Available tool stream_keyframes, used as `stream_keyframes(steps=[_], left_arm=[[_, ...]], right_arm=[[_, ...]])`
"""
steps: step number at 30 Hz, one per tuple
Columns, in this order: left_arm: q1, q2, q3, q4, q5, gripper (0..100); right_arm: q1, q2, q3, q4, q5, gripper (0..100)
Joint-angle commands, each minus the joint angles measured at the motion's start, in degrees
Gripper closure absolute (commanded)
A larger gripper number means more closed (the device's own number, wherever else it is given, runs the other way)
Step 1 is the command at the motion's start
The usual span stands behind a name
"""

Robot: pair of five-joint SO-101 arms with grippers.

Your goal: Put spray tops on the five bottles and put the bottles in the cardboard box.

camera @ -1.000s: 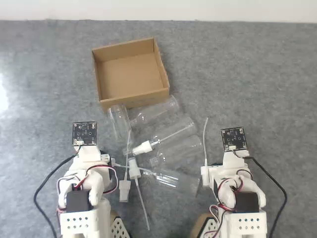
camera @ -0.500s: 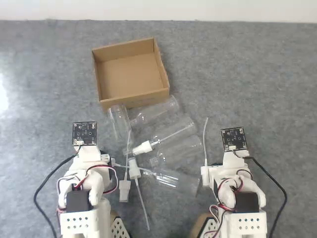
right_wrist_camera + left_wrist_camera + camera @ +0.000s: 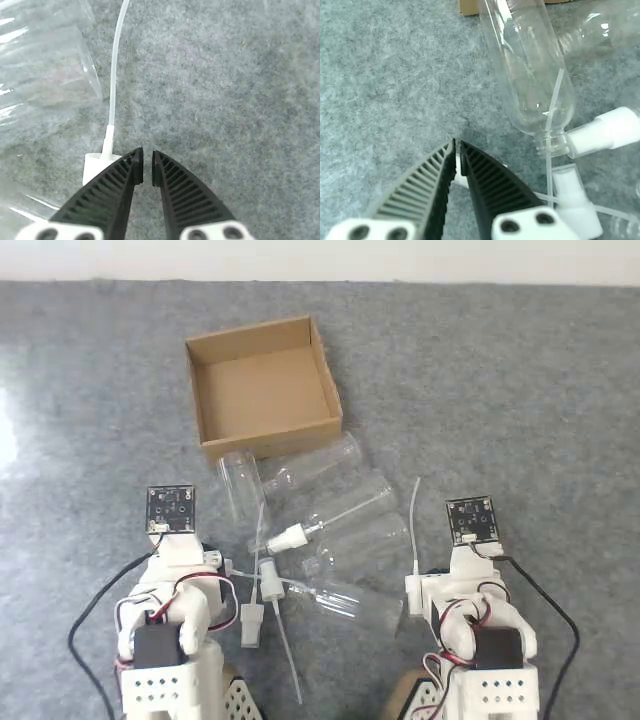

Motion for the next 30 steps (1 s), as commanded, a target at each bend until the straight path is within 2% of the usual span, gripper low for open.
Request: stream_keyframes(steps=[1, 23, 30], left_arm=[[0.1, -0.9, -0.5, 0.4, -0.4, 99], [0.1, -0.9, -0.5, 0.4, -0.4, 99], [0.1, -0.9, -0.5, 0.4, -0.4, 99]], right_arm=[[0.1, -0.8, 1.2, 0.3, 0.5, 99.1], [0.0, -0.8, 1.2, 0.3, 0.6, 99.0], [0.7, -0.8, -5.2, 2.0, 0.7, 98.9]])
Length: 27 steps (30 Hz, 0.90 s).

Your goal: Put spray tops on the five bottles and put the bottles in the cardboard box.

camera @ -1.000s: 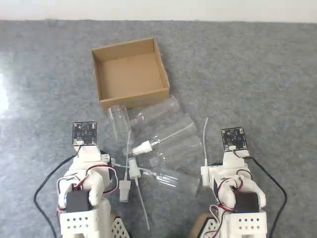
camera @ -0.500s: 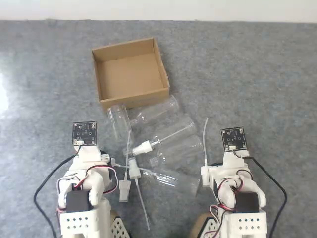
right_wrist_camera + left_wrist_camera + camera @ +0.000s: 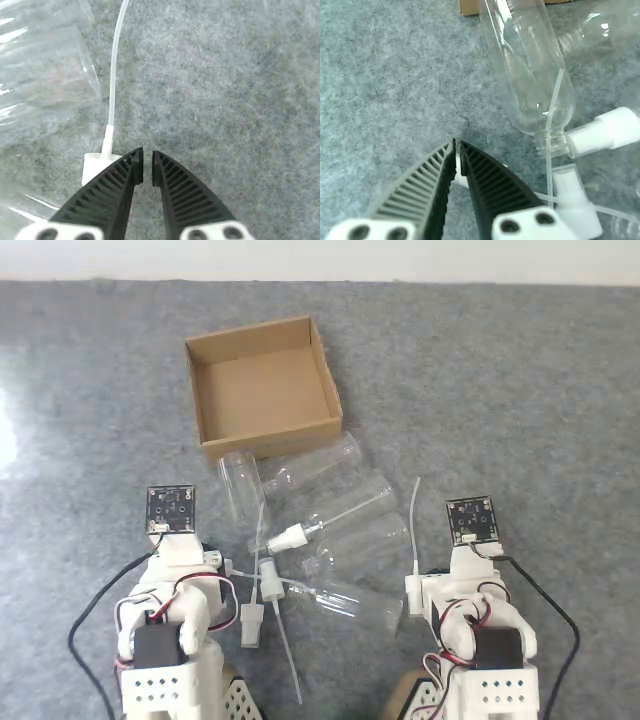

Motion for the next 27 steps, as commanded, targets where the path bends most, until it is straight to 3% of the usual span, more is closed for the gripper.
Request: stream_keyframes(steps=[1, 11, 18, 27], left_arm=[[0.1, -0.9, -0.5, 0.4, -0.4, 99], [0.1, -0.9, -0.5, 0.4, -0.4, 99], [0.1, -0.9, -0.5, 0.4, -0.4, 99], [0.1, -0.9, -0.5, 0.4, -0.4, 99]], right_arm=[[0.4, -0.8, -5.1, 1.2, 0.7, 98.9], [0.7, -0.8, -13.5, 0.6, 1.5, 99.0], [4.9, -0.8, -23.2, 0.6, 11.6, 98.9], [6.6, -0.8, -23.9, -5.3, 22.9, 99.1]])
